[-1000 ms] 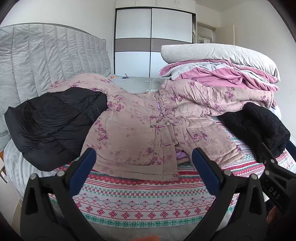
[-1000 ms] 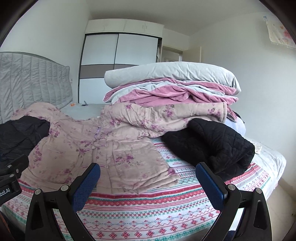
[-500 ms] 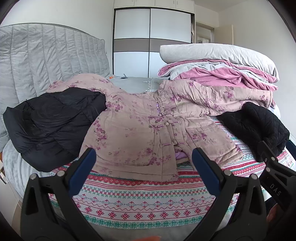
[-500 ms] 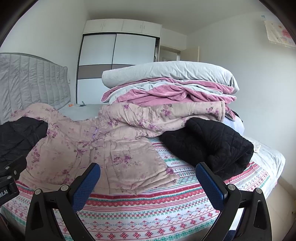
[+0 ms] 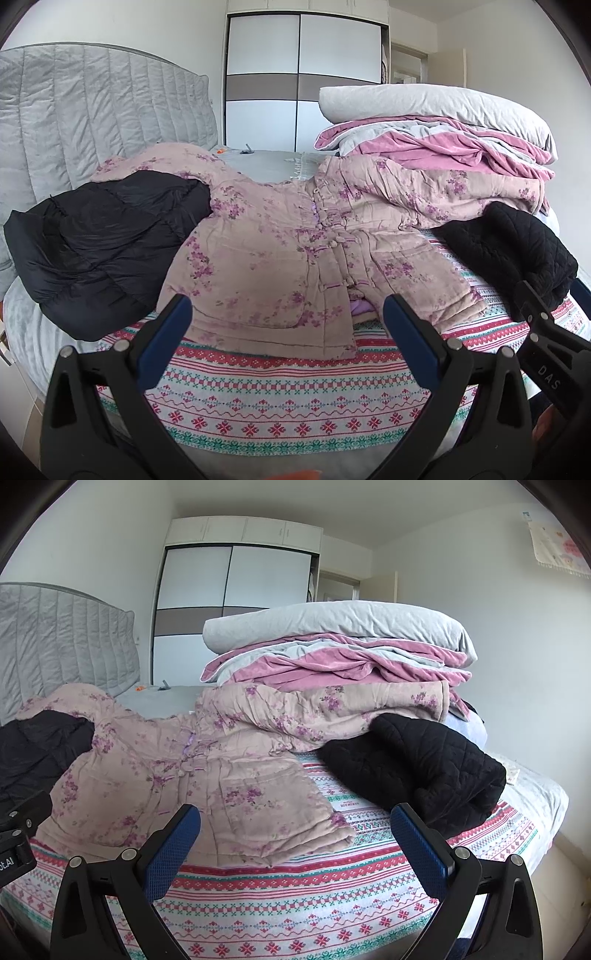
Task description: Fold large clothes
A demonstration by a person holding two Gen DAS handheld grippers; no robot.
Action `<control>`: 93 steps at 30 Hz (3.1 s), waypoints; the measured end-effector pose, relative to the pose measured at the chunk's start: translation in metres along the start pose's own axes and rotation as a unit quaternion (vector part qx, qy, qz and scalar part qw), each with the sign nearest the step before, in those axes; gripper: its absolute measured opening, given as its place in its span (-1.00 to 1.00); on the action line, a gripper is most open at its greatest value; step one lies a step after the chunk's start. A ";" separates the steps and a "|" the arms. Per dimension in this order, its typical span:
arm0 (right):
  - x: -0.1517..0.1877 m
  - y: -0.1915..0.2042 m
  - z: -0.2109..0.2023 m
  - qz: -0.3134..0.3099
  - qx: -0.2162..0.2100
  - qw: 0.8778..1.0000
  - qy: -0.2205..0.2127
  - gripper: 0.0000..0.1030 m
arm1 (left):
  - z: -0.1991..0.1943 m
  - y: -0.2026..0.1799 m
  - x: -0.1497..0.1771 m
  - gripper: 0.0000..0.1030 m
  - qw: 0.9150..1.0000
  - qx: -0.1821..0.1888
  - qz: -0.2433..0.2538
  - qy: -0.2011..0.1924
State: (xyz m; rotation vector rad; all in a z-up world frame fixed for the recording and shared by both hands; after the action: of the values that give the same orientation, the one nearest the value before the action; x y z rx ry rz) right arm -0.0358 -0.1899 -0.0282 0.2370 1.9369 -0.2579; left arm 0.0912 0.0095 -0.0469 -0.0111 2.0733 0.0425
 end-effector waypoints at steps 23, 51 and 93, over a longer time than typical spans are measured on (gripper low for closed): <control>0.011 0.002 0.019 -0.018 -0.015 1.000 0.016 1.00 | 0.015 0.014 0.003 1.00 1.000 -0.006 0.013 0.013; 0.053 -0.089 0.233 0.256 -0.131 0.947 0.140 -0.68 | 0.207 0.117 0.027 -0.63 0.967 0.037 -0.173 0.185; 0.141 0.081 0.044 -0.166 -0.282 0.914 0.238 -0.20 | 0.039 -0.045 0.113 0.30 0.958 0.107 0.105 0.244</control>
State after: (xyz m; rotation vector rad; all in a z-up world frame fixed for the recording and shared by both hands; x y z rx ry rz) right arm -0.0254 -0.1191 -0.1810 -0.4587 2.4396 0.1659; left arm 0.0719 -0.0326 -0.1654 0.3660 2.5556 -0.0611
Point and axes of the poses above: each gripper's, at about its wrist camera, not at the fingertips, and z roughly the way its jaws point, y to its left, x to its underside, the point moved 10 cm from there along z, roughly the way its jaws point, and after that the axes turned 8 degrees about -x, right-handed, at the moved point
